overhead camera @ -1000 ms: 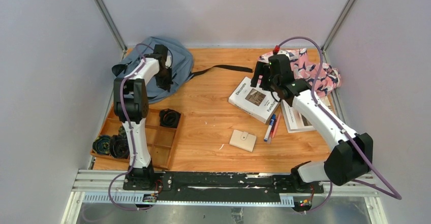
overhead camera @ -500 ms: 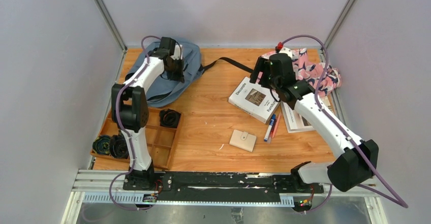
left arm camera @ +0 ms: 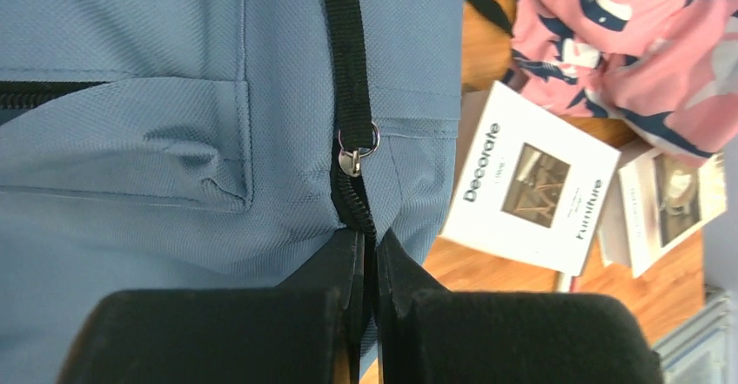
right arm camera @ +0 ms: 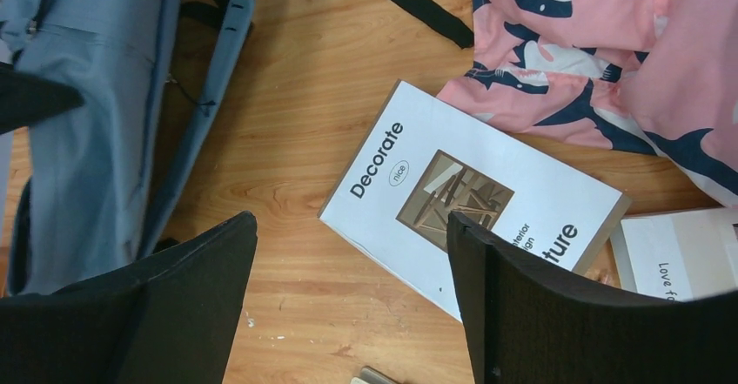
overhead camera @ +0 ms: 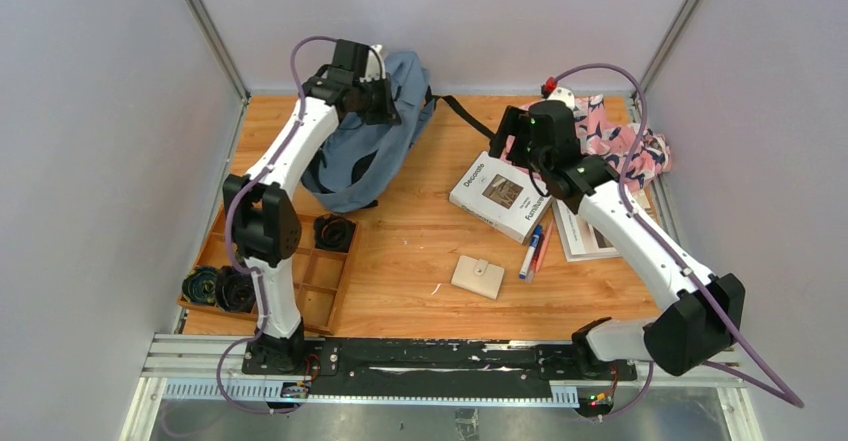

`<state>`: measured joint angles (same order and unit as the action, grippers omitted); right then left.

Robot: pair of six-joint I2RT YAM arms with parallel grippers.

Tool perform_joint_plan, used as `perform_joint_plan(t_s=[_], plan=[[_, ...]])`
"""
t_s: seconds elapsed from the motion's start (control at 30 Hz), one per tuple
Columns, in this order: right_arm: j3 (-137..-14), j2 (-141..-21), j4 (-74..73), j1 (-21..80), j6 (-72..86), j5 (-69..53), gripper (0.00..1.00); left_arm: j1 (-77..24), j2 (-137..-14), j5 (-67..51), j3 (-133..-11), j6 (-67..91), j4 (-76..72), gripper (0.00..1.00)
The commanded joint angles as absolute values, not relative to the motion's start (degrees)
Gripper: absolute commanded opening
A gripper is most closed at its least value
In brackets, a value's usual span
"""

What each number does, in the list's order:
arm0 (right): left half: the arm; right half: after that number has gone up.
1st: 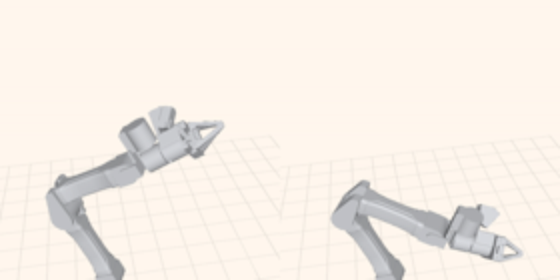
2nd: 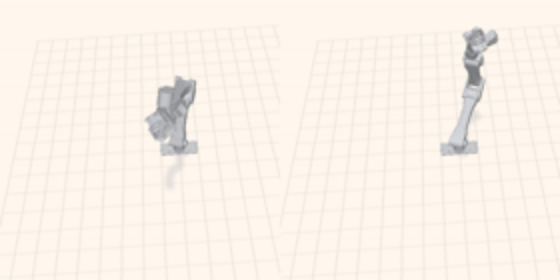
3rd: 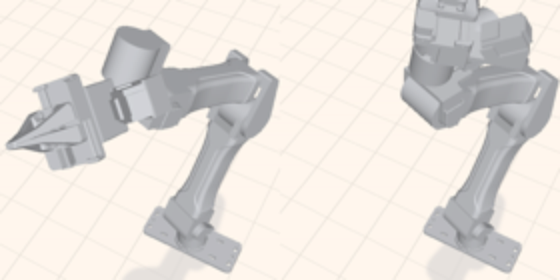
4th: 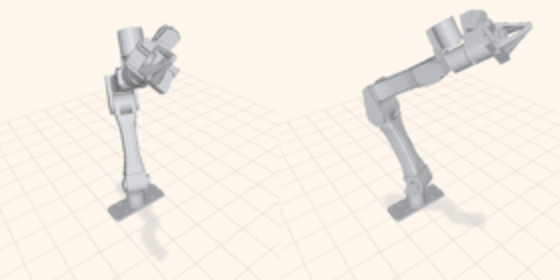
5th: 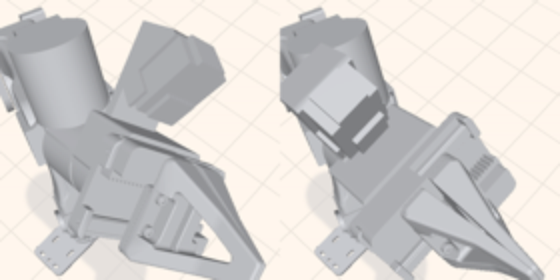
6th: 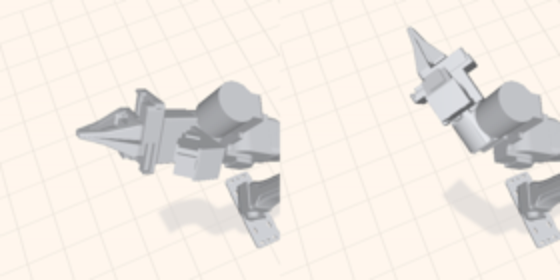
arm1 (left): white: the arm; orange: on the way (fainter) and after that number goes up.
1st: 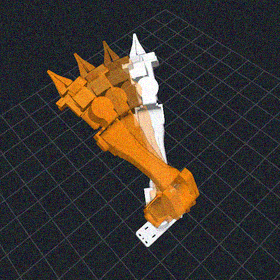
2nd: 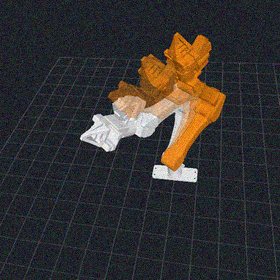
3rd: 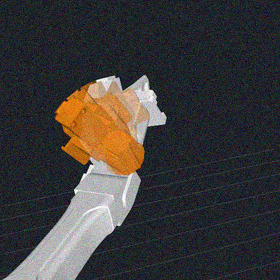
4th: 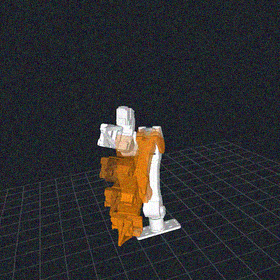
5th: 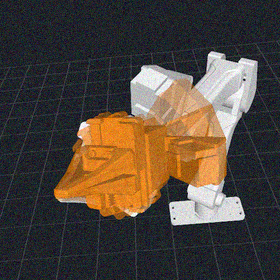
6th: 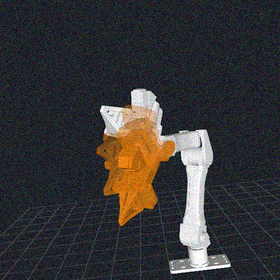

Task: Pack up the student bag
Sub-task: Move the student bag to the corner of the board, then adjust the student bag at the center of the board.

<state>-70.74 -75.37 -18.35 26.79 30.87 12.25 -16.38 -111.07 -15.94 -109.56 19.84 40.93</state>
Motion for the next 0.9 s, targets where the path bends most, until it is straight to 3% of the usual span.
perform_joint_plan(t_s=[0.0, 0.17, 0.2, 0.23, 0.3, 0.33, 0.4, 0.63, 0.87], plan=[[-69.29, -71.03, -17.1, 27.86, 30.21, 16.92, 0.84, -20.41, -114.91, -14.86, -112.23, 29.42, 36.51, 0.0], [-64.42, -65.8, -15.53, 27.78, 27.21, 21.65, 0.84, -24.81, -115.57, -12.12, -109.58, 36.71, 31.22, 0.0], [-64.12, -65.55, -15.48, 27.77, 26.59, 21.89, 0.84, -26.05, -115.75, -11.6, -109.59, 37.42, 30.57, 0.09], [-64.08, -65.61, -15.51, 27.69, 26.0, 21.79, 0.85, -27.04, -116.0, -11.84, -109.89, 37.67, 29.91, 0.29], [-64.23, -66.25, -15.86, 27.66, 25.16, 20.75, 0.85, -28.4, -117.34, -14.06, -111.99, 37.95, 30.48, 0.78], [-64.09, -66.53, -16.01, 27.68, 25.11, 20.29, 0.85, -28.63, -117.95, -15.41, -113.2, 38.12, 31.07, 0.87], [-63.1, -66.69, -15.43, 27.63, 25.56, 18.47, 0.85, -28.58, -117.48, -15.75, -114.15, 38.17, 31.05, 0.9], [-60.37, -70.05, -13.33, 28.87, 28.27, 7.67, 0.83, -25.26, -107.94, -13.12, -110.63, 32.52, 30.72, 0.88], [-68.39, -87.33, -15.95, 38.24, 29.65, 0.95, 0.79, -14.85, -104.64, -5.12, -105.17, 24.0, 39.3, 0.86]])
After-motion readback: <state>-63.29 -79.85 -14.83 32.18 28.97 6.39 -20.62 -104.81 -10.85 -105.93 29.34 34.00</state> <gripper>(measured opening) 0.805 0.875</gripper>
